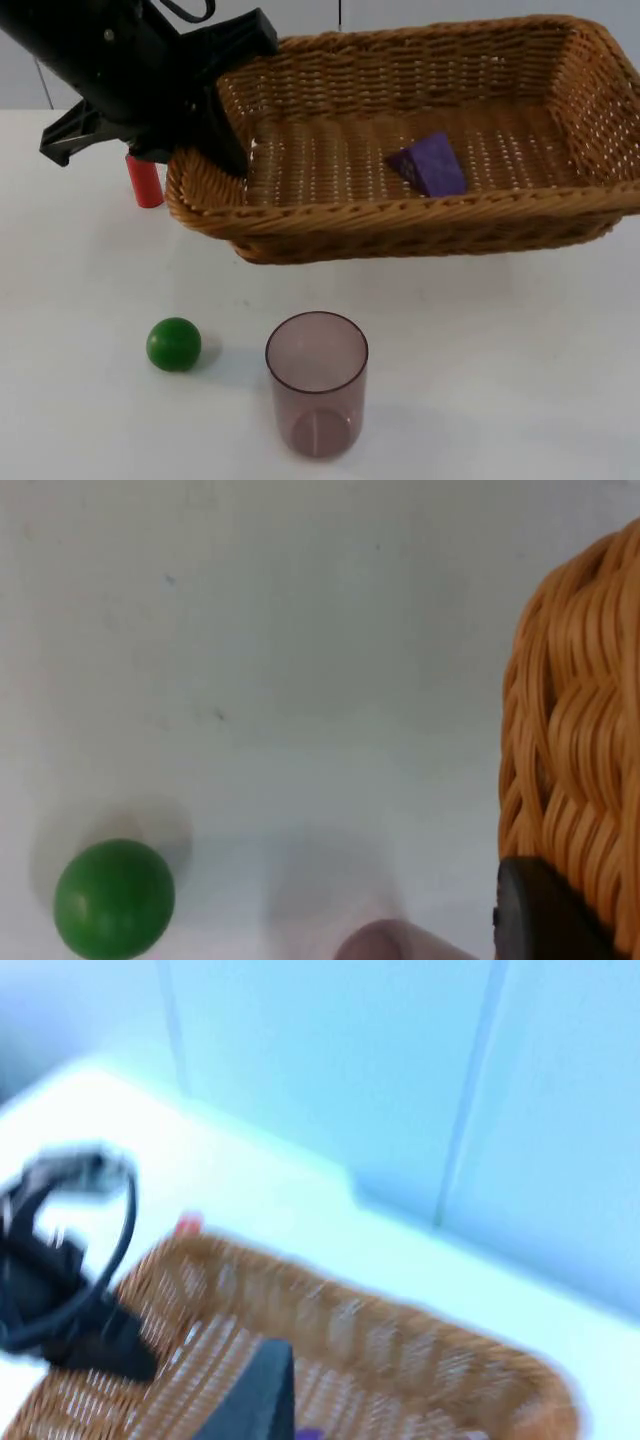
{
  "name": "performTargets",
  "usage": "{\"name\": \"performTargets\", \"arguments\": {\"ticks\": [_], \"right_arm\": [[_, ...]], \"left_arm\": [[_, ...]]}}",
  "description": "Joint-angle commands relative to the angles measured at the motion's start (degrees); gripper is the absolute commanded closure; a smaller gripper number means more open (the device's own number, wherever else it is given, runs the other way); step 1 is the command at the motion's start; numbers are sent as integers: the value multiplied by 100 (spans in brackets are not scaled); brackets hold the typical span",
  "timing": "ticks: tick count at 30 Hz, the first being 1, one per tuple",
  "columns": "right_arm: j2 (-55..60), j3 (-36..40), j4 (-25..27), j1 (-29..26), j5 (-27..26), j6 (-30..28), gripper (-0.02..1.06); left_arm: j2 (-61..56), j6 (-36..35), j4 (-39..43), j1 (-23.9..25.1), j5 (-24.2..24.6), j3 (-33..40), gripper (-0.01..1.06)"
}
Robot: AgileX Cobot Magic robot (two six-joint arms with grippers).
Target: Pick up the basket with the left hand and place the triangular block into the basket with the right hand.
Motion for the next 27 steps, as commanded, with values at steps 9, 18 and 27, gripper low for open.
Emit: {"name": "performTargets", "arguments": {"ticks": [9,18,27], "right_arm": [[-1274,-11,-662,32,1132,401,3],[-1659,-11,-1080,32,1716,480,3],[-1659,-11,-1256,32,1824,492,3]], "left_arm": [[952,18,-108,-19,254,-1240,105],[1986,18,-242,-19,196,-1915,105],[2896,18,-244,-7,-220,-2293,105]]}}
